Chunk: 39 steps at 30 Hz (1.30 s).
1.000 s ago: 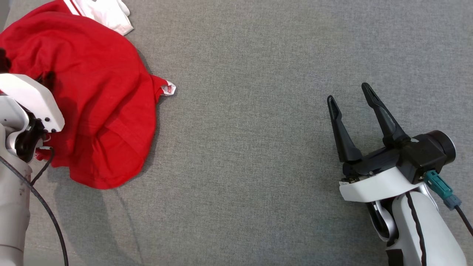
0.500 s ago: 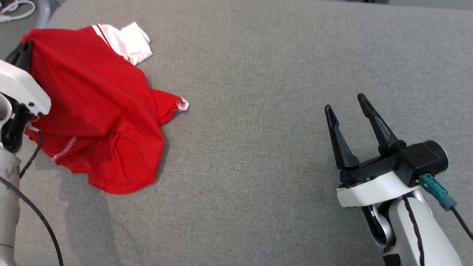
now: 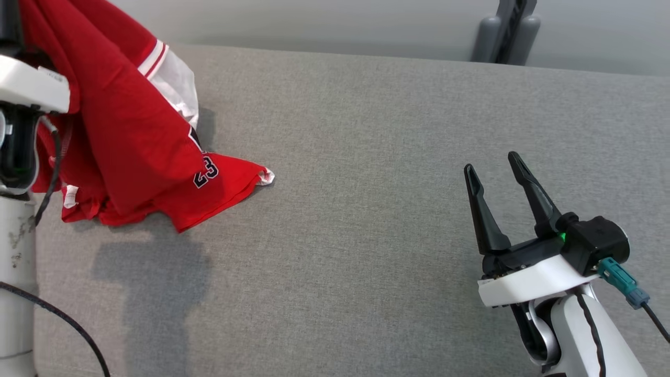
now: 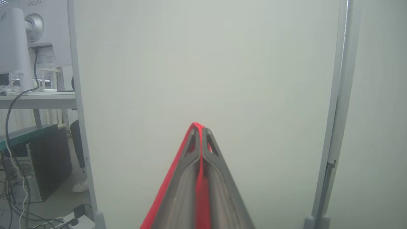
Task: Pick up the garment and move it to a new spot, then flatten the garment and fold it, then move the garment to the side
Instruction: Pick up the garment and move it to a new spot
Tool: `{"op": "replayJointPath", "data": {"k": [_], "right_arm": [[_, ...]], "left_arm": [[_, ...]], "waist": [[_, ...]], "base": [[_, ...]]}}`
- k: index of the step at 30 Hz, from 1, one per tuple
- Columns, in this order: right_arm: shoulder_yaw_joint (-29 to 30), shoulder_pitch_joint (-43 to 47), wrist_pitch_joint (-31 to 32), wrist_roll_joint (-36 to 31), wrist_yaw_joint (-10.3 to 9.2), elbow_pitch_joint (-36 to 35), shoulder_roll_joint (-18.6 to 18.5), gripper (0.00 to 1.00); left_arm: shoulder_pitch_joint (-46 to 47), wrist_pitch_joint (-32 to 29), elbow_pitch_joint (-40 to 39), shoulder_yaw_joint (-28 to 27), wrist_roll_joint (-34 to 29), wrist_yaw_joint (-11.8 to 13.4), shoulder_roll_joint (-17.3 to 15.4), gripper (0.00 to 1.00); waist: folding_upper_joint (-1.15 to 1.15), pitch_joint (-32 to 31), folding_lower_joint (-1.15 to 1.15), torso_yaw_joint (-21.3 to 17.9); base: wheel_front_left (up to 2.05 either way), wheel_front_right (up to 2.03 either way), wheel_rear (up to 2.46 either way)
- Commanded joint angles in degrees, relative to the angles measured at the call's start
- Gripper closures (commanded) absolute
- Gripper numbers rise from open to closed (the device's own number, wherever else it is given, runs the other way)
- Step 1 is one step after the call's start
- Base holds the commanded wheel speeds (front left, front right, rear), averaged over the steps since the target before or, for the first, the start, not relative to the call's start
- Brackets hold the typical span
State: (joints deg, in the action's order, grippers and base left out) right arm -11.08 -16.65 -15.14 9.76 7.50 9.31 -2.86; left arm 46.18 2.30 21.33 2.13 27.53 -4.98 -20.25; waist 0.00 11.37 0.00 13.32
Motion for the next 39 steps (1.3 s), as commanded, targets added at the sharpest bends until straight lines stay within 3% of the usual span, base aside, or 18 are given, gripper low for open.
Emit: {"op": "replayJointPath", "data": {"k": [1, 12, 20, 31, 39], "right_arm": [[0.1, 0.7, -0.1, 0.4, -0.02, 0.0, -0.2, 0.00], [0.5, 0.5, -0.1, 2.7, -0.02, -1.0, -0.2, 0.00], [2.4, -0.6, -0.1, 4.6, -0.02, -4.0, -0.2, 0.00], [7.4, -1.7, -0.1, 8.4, -0.02, -7.3, -0.1, 0.00], [8.5, -1.1, -0.1, 10.4, -0.02, -7.3, -0.1, 0.00]], "left_arm": [[-0.5, -0.1, -1.5, -0.1, 0.6, 0.4, 0.6, 1.00], [-2.7, -5.5, -18.0, 4.0, 3.9, 1.9, 6.7, 1.00], [-3.0, -9.2, -25.3, 10.1, 2.0, 4.1, 10.6, 1.00], [-3.2, -6.3, -18.3, 17.5, -2.4, 3.8, 13.8, 1.00], [-4.9, -2.9, -9.3, 23.1, -5.9, 3.1, 14.8, 1.00]], "waist": [[0.00, -0.6, 0.00, -0.6], [0.00, -1.9, 0.00, -6.8], [0.00, 0.3, 0.00, -17.8], [0.00, 6.0, 0.00, -32.3], [0.00, 8.1, 0.00, -37.3]], "base": [[0.00, 0.00, 0.00], [0.00, 0.00, 0.00], [0.00, 0.00, 0.00], [0.00, 0.00, 0.00], [0.00, 0.00, 0.00]]}}
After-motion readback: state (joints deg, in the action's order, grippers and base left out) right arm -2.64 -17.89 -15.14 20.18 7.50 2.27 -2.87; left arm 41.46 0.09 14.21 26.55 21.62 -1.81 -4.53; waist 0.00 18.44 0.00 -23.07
